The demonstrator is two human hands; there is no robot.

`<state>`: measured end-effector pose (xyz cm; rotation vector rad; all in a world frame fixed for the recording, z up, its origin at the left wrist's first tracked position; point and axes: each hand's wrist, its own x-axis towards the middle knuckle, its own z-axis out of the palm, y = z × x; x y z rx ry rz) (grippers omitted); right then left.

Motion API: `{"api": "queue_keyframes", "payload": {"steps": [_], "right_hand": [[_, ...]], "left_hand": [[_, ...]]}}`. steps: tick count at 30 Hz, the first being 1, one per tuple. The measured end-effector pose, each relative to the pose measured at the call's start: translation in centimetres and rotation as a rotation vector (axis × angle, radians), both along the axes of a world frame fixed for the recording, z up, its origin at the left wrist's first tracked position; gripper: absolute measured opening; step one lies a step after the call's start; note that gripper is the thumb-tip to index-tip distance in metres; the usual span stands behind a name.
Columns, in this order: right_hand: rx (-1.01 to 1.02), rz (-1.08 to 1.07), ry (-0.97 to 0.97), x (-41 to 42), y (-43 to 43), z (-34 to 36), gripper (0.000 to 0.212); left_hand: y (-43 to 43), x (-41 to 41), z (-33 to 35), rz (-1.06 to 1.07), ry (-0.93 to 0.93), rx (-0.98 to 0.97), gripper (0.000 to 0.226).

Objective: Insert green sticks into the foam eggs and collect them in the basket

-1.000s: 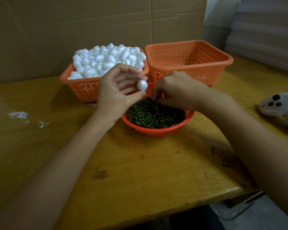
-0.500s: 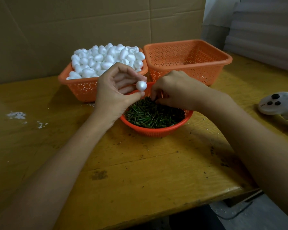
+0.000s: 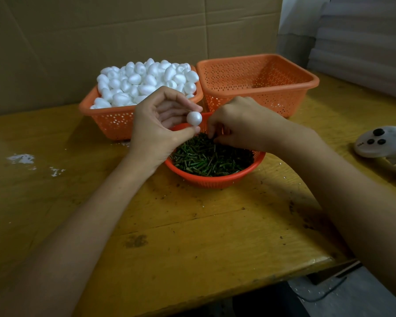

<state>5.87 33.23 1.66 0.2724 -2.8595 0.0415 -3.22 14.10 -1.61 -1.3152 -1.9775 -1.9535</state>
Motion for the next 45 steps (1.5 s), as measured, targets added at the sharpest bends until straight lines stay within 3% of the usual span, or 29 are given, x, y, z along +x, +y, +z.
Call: {"api": "queue_keyframes", "payload": {"steps": [19, 26, 31, 45], "right_hand": [[-0.044, -0.012, 0.076, 0.31, -0.39, 0.10, 0.013], [-0.093, -0.011, 0.153, 0.41, -0.44, 0.52, 0.032], [-0.173, -0.021, 0.152, 0.25, -0.51, 0.52, 0.019], [-0.887, -0.056, 0.203, 0.29, 0.11, 0.89, 0.016]], "left_hand": [[0.00, 0.34, 0.14, 0.010, 0.000, -0.003, 0.046], [0.16, 0.27, 0.05, 0.001, -0.016, 0.016, 0.036], [0.26, 0.27, 0.00, 0.014, -0.056, 0.050, 0.034], [-0.04, -0.43, -0.04, 0.067, -0.148, 0.171, 0.033]]}}
